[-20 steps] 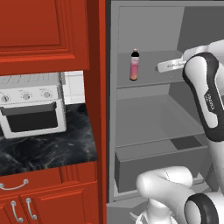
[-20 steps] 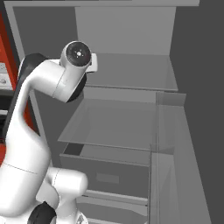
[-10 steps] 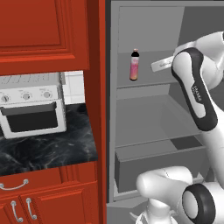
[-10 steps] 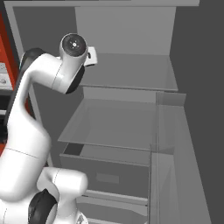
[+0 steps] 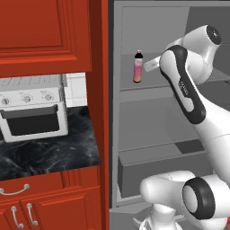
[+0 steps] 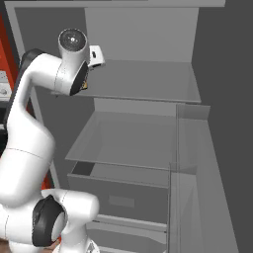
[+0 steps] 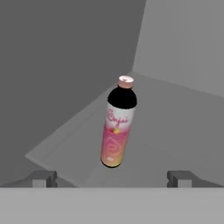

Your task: Open the fridge, grab two sodas, and place both sodas inside the bowl with ice on the dining counter.

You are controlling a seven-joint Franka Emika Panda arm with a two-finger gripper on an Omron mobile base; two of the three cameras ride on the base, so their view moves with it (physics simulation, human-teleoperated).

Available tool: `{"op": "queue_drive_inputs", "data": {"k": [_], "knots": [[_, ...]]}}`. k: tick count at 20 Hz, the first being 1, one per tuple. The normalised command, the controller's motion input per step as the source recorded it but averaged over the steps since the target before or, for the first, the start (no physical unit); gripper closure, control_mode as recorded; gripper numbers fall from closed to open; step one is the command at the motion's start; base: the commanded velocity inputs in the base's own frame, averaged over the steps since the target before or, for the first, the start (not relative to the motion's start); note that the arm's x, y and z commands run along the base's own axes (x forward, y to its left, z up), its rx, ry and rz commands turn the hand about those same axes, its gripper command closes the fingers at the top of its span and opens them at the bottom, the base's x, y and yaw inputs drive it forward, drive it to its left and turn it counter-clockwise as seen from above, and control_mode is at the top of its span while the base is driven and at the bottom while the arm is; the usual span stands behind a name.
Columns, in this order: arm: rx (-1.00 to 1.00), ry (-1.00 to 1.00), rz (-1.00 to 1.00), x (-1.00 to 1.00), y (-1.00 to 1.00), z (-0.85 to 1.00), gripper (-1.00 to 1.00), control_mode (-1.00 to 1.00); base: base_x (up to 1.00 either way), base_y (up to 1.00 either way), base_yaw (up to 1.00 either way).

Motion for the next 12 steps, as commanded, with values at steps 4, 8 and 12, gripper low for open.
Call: {"op": "queue_drive_inputs", "data": {"k": [4, 8, 12], "knots": [[0.0, 0.0, 0.0, 0.31, 0.07, 0.0, -1.0, -1.0, 0.0, 0.0, 0.0], [0.0, -0.02, 0.0, 0.23, 0.03, 0.0, -1.0, -1.0, 0.0, 0.0, 0.0], [0.01, -0.03, 0.01, 0.21, 0.0, 0.0, -1.0, -1.0, 0.0, 0.0, 0.0]]}}
